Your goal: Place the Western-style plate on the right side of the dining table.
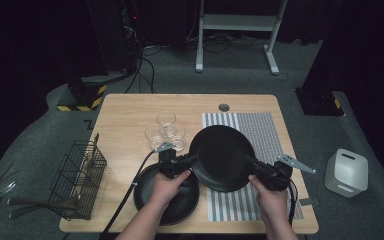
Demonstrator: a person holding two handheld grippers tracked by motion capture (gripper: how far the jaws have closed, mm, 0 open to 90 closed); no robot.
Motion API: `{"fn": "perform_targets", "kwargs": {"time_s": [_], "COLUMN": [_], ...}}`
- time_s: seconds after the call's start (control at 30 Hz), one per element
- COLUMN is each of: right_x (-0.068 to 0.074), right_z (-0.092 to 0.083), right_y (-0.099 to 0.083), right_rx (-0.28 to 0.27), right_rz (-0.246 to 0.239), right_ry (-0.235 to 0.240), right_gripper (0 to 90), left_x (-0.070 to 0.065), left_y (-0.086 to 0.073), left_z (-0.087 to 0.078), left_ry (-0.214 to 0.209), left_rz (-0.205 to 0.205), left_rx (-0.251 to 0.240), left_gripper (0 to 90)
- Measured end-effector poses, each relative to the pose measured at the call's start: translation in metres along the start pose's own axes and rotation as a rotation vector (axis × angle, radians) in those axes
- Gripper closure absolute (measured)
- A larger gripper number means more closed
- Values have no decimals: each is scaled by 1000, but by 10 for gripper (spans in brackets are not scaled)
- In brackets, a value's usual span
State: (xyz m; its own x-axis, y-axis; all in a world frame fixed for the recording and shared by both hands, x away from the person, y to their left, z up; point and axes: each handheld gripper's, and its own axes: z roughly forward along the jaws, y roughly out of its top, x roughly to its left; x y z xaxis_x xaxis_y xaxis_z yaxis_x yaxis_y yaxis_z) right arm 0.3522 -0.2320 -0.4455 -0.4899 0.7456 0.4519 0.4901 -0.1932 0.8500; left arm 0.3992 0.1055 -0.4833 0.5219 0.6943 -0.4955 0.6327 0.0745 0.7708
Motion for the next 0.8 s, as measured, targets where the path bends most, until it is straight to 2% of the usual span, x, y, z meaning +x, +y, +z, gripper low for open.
{"fn": "perform_targets", "kwargs": {"time_s": [0.23, 0.3, 0.4, 0.43, 0.63, 0.67, 0.8], "right_x": [1, 2, 1, 1, 0, 0, 1], "right_z": [2, 1, 1, 1, 1, 0, -2], "right_y": [-1, -1, -1, -2, -3, -3, 0], "right_rx": [11, 9, 24, 30, 16, 12, 4], "right_rz": [-12, -36, -30, -35, -33, -34, -45], "right_ry": [-18, -43, -35, -39, -44, -46, -58], "right_gripper": [806, 822, 828, 830, 831, 831, 830], "left_x": [1, 0, -2, -2, -2, -3, -2], "left_y": [-2, -2, -3, -3, -2, -2, -2], "left_z": [3, 3, 5, 5, 5, 4, -2], "left_ry": [16, 5, -5, -6, 1, 0, 5], "left_rz": [-5, -6, 7, 0, 20, 12, 24], "left_rx": [7, 3, 3, 0, 0, -4, -22], "left_gripper": [689, 690, 685, 679, 690, 690, 686]}}
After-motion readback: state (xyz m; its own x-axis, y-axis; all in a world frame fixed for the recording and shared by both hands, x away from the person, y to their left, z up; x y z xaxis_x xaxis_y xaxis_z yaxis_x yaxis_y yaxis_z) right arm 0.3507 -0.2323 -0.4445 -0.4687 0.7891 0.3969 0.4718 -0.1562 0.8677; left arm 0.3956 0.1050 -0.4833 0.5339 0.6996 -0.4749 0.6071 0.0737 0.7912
